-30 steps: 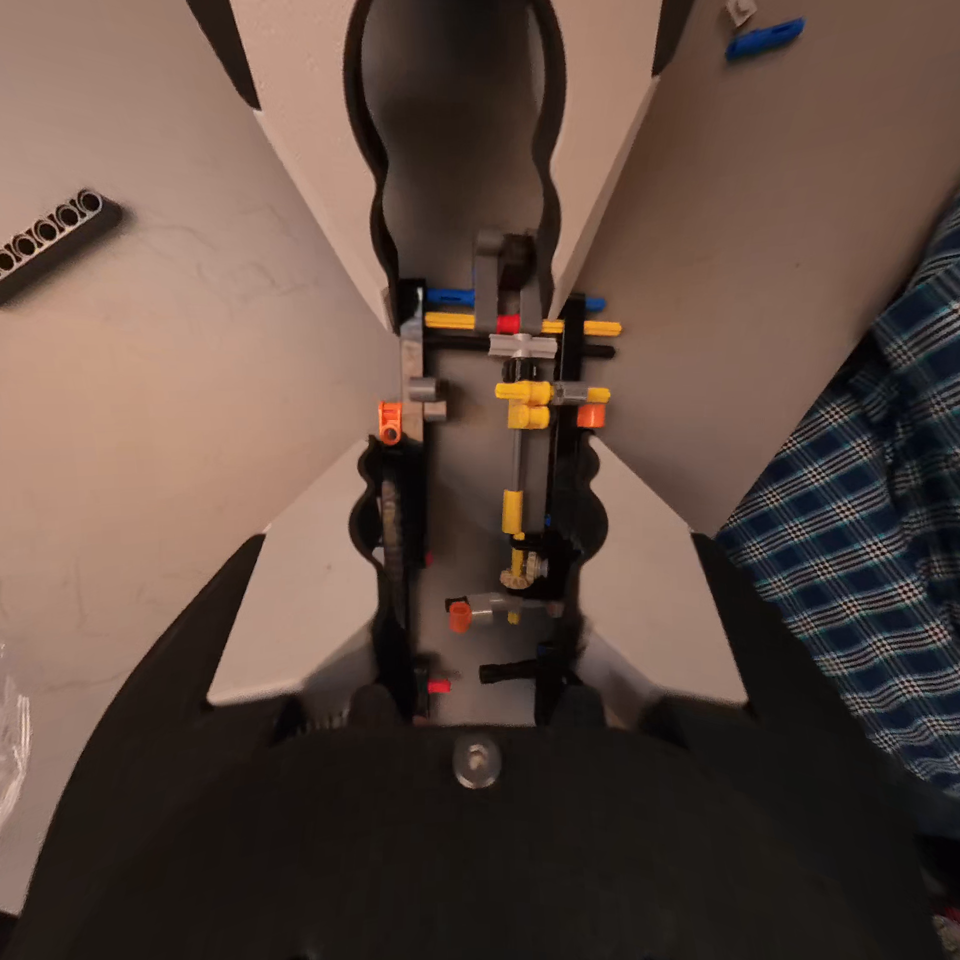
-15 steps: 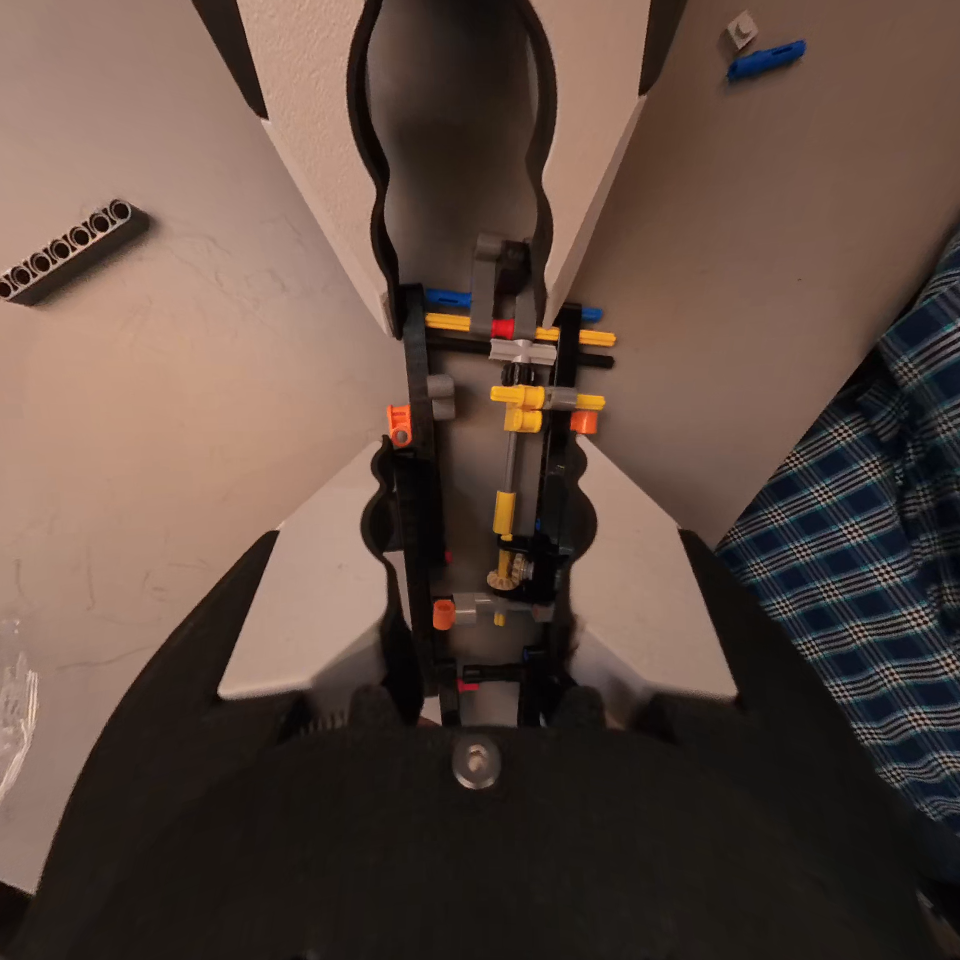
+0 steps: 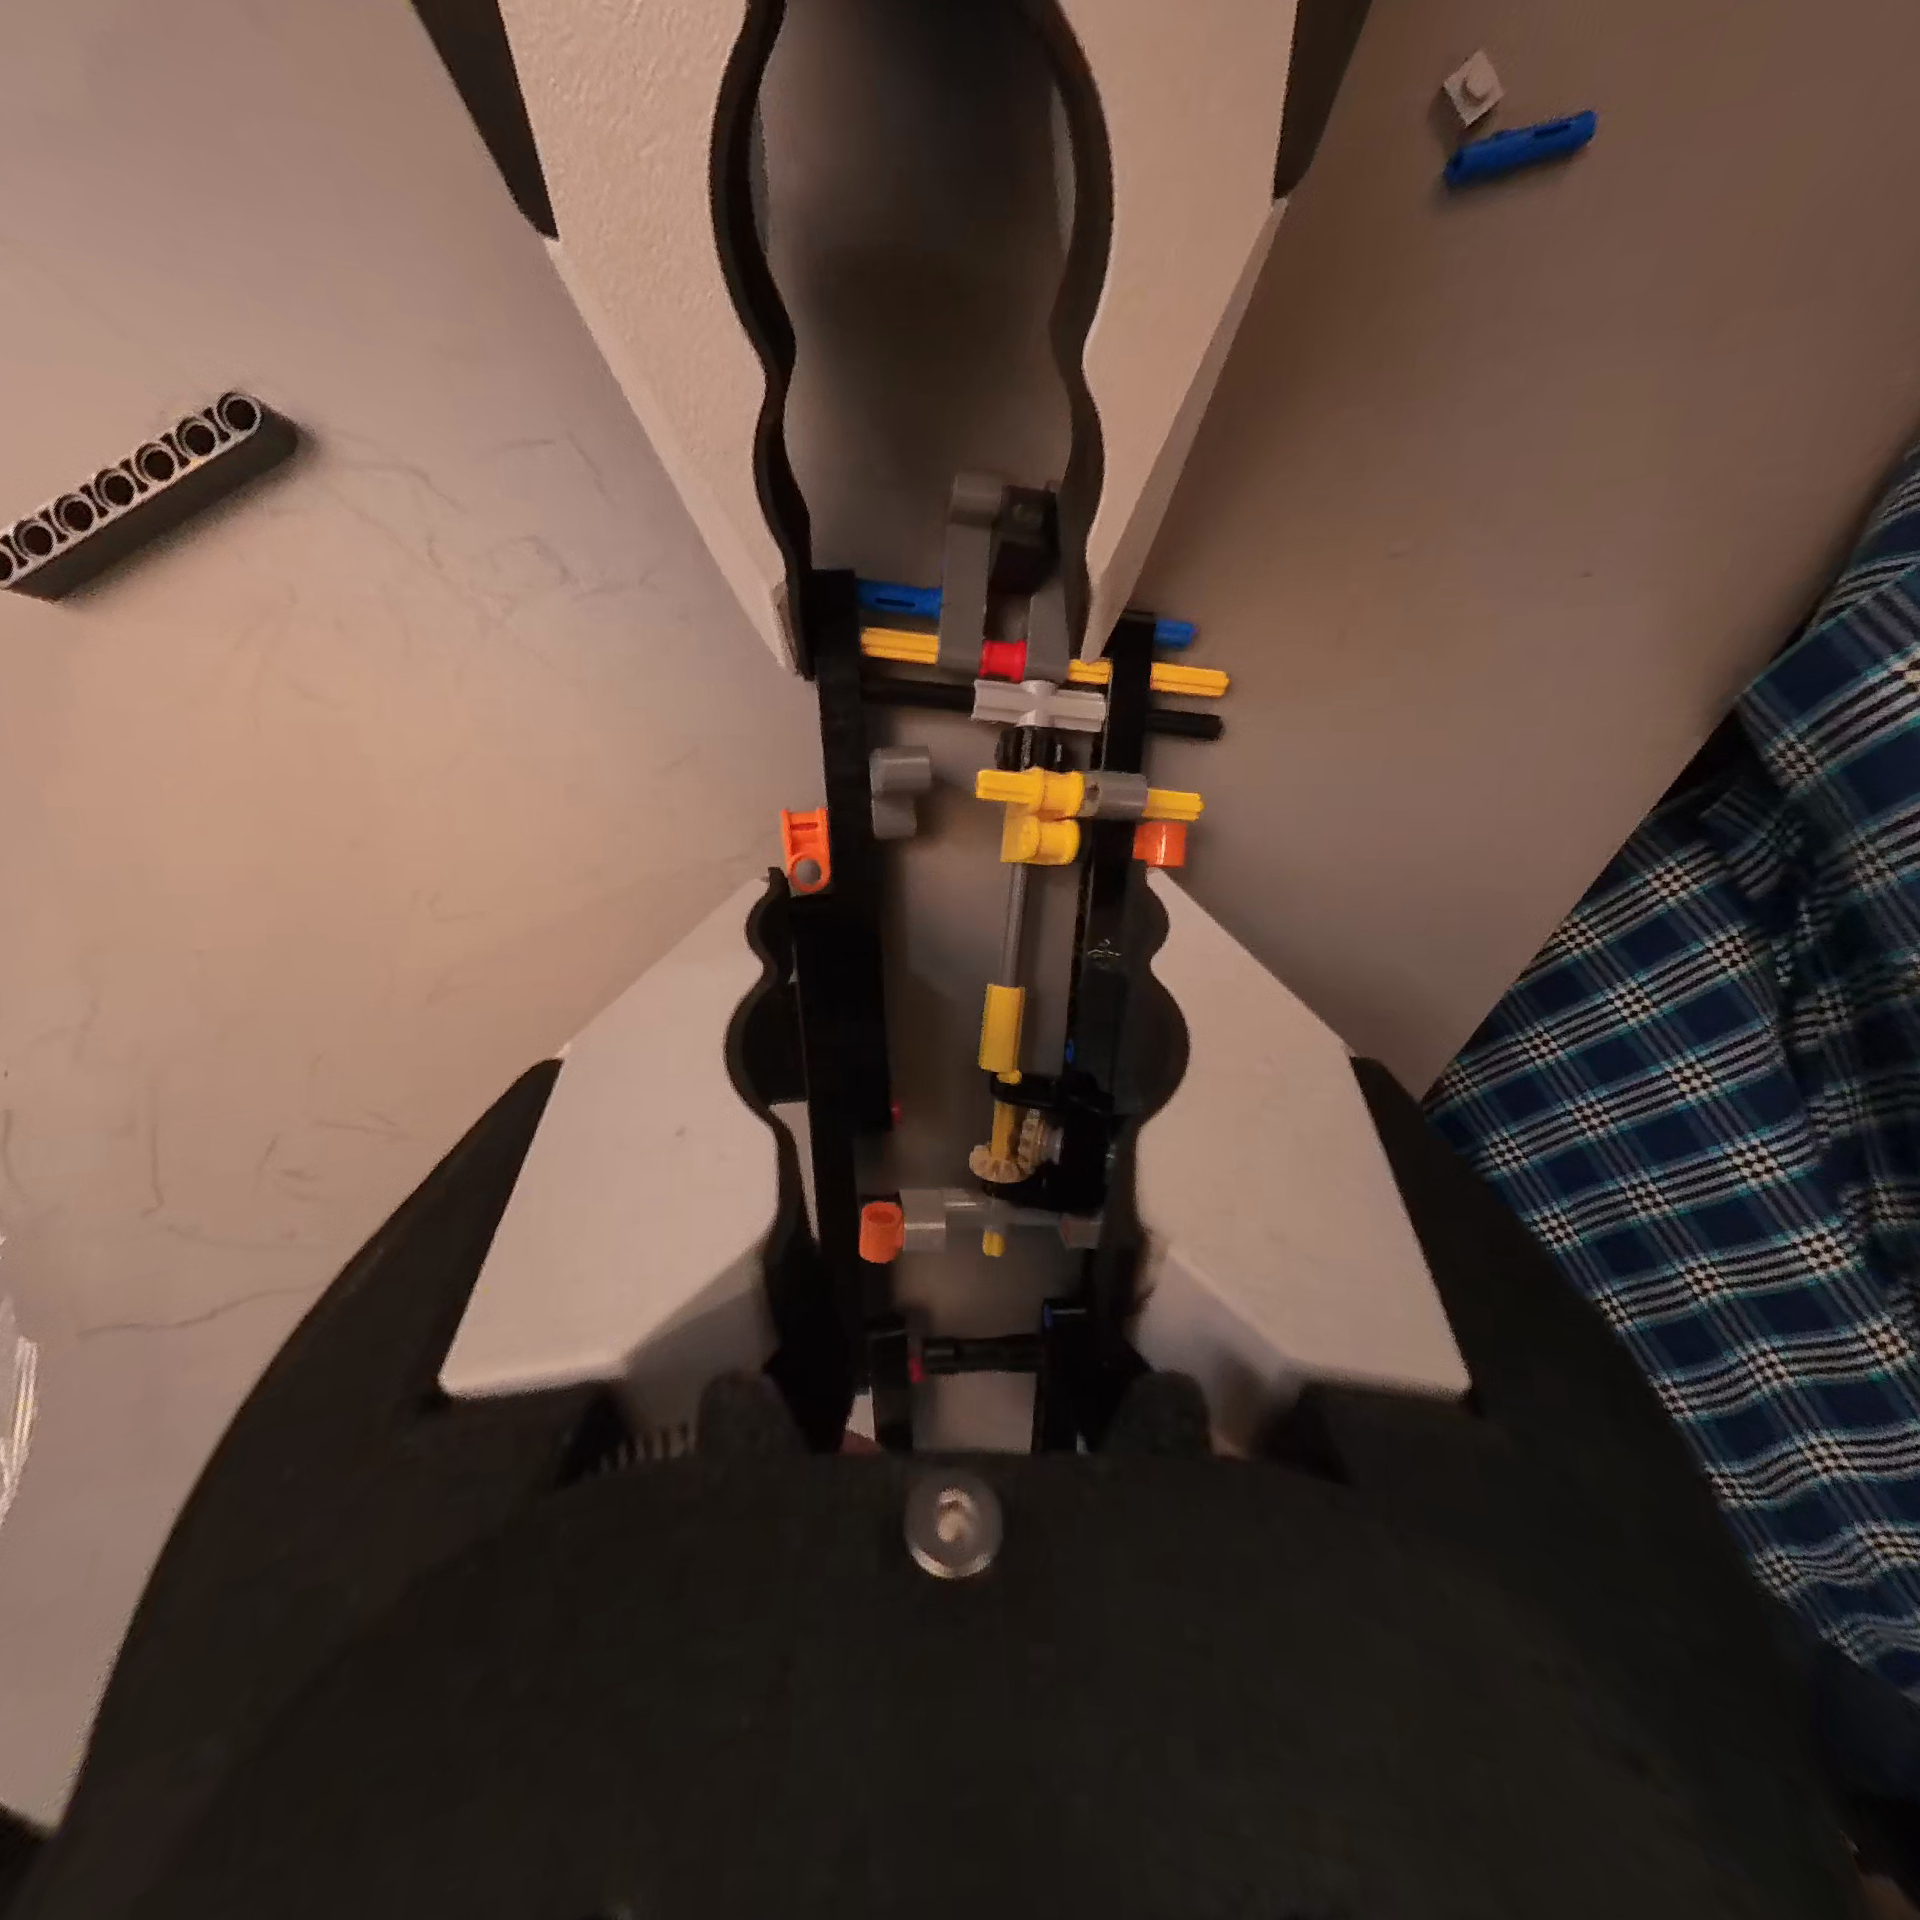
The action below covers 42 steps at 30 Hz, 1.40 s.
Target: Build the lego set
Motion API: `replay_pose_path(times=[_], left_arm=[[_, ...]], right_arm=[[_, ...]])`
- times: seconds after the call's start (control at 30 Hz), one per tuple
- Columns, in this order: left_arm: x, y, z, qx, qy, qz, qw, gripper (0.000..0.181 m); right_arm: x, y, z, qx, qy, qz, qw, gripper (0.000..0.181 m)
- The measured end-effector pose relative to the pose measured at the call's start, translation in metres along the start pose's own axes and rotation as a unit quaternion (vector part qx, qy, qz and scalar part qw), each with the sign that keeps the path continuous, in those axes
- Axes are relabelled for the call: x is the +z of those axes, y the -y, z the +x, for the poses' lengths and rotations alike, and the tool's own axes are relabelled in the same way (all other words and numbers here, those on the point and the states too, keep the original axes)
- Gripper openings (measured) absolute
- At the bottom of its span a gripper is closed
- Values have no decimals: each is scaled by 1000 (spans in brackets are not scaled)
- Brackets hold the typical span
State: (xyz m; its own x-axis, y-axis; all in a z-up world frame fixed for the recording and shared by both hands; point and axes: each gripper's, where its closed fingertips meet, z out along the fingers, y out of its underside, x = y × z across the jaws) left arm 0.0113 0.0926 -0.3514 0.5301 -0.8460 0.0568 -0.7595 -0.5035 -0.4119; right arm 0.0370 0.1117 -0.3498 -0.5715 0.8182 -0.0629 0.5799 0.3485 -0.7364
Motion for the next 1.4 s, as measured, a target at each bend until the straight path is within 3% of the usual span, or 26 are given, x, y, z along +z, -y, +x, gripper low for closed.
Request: replay_pose_path(times=[0.4, 0.53, 0.67, 1.4], left_arm=[[1, 0, 2, -7, -23, 7, 1000, 62], [2, 0, 2, -15, -23, 15, 1000, 62], [2, 2, 2, -14, -25, 15, 999, 62], [3, 5, 2, 0, -31, 19, 999, 60]], right_arm=[[0, 0, -1, 20, 11, -3, 1000, 45], [-2, -2, 1, 29, -1, -15, 999, 54], [-4, -3, 0, 33, -5, -6, 999, 46], [-18, -4, -4, 79, 56, 21, 995, 43]])
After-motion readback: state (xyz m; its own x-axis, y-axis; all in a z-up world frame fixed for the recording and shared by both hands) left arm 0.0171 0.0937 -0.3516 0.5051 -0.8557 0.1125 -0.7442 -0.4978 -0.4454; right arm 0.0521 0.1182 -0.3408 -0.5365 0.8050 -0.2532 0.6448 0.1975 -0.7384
